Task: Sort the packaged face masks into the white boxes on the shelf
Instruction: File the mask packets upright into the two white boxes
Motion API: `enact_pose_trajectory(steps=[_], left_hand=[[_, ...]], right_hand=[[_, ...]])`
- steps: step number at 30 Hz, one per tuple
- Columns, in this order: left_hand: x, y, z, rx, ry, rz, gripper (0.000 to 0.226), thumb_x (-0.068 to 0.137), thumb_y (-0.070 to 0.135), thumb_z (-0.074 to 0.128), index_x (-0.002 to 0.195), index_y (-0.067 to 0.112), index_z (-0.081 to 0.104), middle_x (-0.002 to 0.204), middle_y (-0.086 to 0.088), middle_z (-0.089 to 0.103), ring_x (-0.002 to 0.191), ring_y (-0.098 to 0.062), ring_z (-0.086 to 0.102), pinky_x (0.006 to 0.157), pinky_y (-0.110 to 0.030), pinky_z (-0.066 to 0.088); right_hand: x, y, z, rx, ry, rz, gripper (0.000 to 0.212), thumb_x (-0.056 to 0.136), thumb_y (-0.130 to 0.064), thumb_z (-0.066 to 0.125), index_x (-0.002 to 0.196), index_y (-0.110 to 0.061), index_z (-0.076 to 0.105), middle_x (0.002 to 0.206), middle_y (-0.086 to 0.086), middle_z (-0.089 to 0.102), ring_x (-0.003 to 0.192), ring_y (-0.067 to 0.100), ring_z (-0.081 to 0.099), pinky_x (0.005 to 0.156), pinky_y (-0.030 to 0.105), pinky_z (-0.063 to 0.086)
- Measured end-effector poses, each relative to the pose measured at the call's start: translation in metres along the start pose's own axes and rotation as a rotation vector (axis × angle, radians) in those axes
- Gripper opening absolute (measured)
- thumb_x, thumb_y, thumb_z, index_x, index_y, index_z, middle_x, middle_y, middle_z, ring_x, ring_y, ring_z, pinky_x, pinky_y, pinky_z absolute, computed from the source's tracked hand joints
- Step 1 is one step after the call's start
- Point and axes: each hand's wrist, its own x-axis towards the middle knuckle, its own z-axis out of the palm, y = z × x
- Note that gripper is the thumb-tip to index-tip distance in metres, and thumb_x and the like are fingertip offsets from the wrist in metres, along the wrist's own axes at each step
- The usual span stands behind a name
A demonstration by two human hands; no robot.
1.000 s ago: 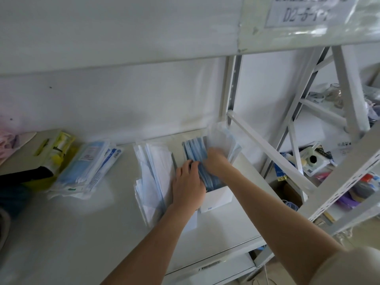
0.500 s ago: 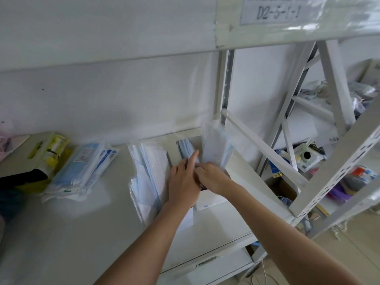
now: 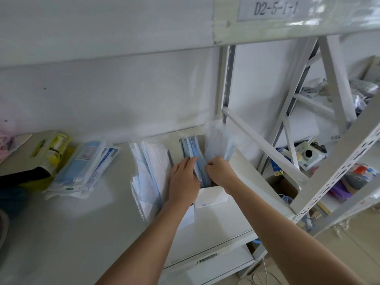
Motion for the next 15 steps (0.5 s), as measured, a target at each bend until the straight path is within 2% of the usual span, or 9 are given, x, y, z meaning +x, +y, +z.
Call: enact_pose_trajectory(steps=[4, 6, 7, 9, 12, 15], left_hand=[[0.0011, -0.0003, 0.0022, 0.007, -0.016, 0.003, 0.065, 0.089, 0.005, 0.053, 0.145, 0.029, 0.031, 0.152, 0.006, 0.035, 0.137, -0.02, 0.03, 0.111, -0.035, 0.033], [0.0013, -0.0013, 0.0028, 0.014, -0.019, 0.002, 0.065, 0.089, 0.006, 0.054, 0.145, 0.03, 0.031, 0.152, 0.006, 0.034, 0.138, -0.02, 0.03, 0.111, -0.035, 0.033], [0.0011, -0.0018, 0.003, 0.015, -0.021, 0.002, 0.064, 0.09, 0.007, 0.054, 0.145, 0.03, 0.031, 0.152, 0.006, 0.034, 0.138, -0.02, 0.03, 0.111, -0.035, 0.033], [0.0011, -0.0026, 0.0025, 0.012, -0.023, 0.001, 0.063, 0.09, 0.008, 0.053, 0.145, 0.03, 0.031, 0.152, 0.007, 0.034, 0.138, -0.02, 0.029, 0.112, -0.036, 0.032], [0.0004, -0.0009, 0.0009, 0.011, -0.019, 0.006, 0.058, 0.093, 0.01, 0.048, 0.145, 0.029, 0.031, 0.151, 0.007, 0.035, 0.138, -0.02, 0.029, 0.112, -0.035, 0.031], [0.0008, 0.0009, -0.0018, -0.021, -0.03, -0.004, 0.053, 0.096, 0.01, 0.04, 0.145, 0.031, 0.033, 0.152, 0.008, 0.034, 0.139, -0.019, 0.028, 0.114, -0.036, 0.029]], right_hand=[[0.0045, 0.0045, 0.0004, 0.123, 0.071, 0.044, 0.021, 0.088, -0.006, 0.039, 0.085, 0.001, 0.058, 0.081, 0.014, 0.056, 0.076, 0.029, 0.055, 0.072, 0.04, 0.055], [0.0042, 0.0042, 0.0018, 0.144, 0.137, 0.018, 0.021, 0.088, -0.005, 0.039, 0.074, -0.003, 0.054, 0.073, 0.01, 0.052, 0.068, 0.024, 0.051, 0.063, 0.038, 0.053], [0.0039, 0.0041, 0.0029, 0.174, 0.181, 0.0, 0.022, 0.088, -0.006, 0.038, 0.068, -0.007, 0.049, 0.069, 0.008, 0.049, 0.062, 0.021, 0.047, 0.055, 0.035, 0.048], [0.0032, 0.004, 0.004, 0.306, 0.272, -0.029, 0.021, 0.087, -0.009, 0.036, 0.067, -0.011, 0.043, 0.066, 0.005, 0.045, 0.058, 0.017, 0.041, 0.049, 0.03, 0.038], [0.0014, 0.0048, 0.0014, 0.544, 0.379, -0.038, 0.019, 0.088, -0.011, 0.033, 0.073, -0.014, 0.045, 0.071, 0.003, 0.048, 0.061, 0.015, 0.044, 0.05, 0.026, 0.038], [-0.0004, 0.0061, -0.0007, 0.601, 0.379, -0.056, 0.018, 0.089, -0.011, 0.034, 0.078, -0.011, 0.048, 0.075, 0.005, 0.05, 0.066, 0.016, 0.046, 0.057, 0.029, 0.04]])
